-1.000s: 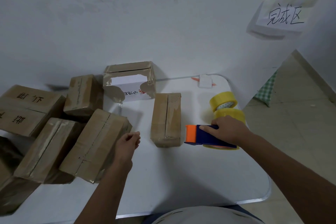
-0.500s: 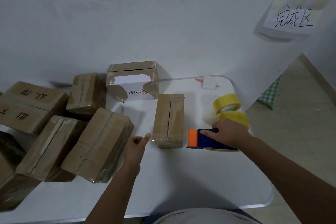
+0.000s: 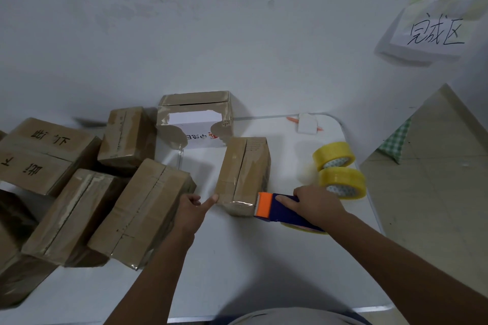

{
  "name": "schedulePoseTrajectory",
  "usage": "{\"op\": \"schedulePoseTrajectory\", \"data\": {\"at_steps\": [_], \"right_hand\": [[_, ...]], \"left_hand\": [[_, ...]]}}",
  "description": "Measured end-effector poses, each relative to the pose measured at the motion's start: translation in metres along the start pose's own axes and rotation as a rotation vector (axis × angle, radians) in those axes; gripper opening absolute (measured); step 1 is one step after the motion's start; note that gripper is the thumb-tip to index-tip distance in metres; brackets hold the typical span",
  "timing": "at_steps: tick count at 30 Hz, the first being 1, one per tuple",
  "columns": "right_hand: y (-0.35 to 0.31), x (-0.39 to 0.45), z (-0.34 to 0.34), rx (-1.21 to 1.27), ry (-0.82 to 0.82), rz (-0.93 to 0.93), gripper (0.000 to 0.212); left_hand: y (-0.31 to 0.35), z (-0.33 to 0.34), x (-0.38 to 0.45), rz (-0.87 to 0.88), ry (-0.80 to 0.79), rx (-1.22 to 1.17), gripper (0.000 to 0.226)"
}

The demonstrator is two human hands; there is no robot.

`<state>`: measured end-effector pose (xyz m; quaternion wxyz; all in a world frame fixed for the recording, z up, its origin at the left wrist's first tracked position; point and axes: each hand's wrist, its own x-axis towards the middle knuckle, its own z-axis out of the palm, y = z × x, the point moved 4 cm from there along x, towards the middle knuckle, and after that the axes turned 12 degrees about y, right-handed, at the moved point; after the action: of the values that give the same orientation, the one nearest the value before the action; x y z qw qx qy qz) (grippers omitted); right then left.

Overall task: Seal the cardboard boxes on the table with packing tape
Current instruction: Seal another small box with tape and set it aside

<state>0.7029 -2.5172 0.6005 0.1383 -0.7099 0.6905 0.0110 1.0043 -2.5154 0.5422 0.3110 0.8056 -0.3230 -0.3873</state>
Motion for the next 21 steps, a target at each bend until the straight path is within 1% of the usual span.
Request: {"op": "schedulePoseTrajectory", "data": {"at_steps": [3, 8, 13, 15, 17, 18, 19, 21], "right_hand": [[-0.006, 0.002, 0.000, -0.023, -0.008, 0.007, 0.067], [0.007, -0.004, 0.001, -0.076, -0.048, 0.029, 0.064], [0.003, -0.008, 0.006, -0.149, -0.075, -0.028, 0.056], [0.002, -0.009, 0.005, -0.148, -0.081, -0.026, 0.056], [0.004, -0.011, 0.004, -0.135, -0.087, -0.011, 0.061], [0.005, -0.012, 0.003, -0.122, -0.087, 0.001, 0.062], [0.006, -0.012, 0.003, -0.108, -0.084, 0.023, 0.061], [0.006, -0.012, 0.004, -0.075, -0.088, 0.048, 0.056]], "left_hand": [[0.006, 0.000, 0.006, 0.041, -0.001, 0.013, 0.056], [0.010, 0.011, 0.003, 0.063, -0.077, 0.041, 0.053], [0.008, 0.008, 0.007, 0.068, -0.109, 0.065, 0.049], [0.006, 0.008, 0.010, 0.082, -0.142, 0.096, 0.040], [0.004, 0.008, 0.016, 0.089, -0.153, 0.071, 0.019], [0.003, 0.007, 0.020, 0.093, -0.139, 0.041, 0.018], [0.003, 0.004, 0.023, 0.103, -0.122, 0.028, 0.025], [0.004, -0.001, 0.030, 0.142, -0.109, 0.062, 0.031]]}}
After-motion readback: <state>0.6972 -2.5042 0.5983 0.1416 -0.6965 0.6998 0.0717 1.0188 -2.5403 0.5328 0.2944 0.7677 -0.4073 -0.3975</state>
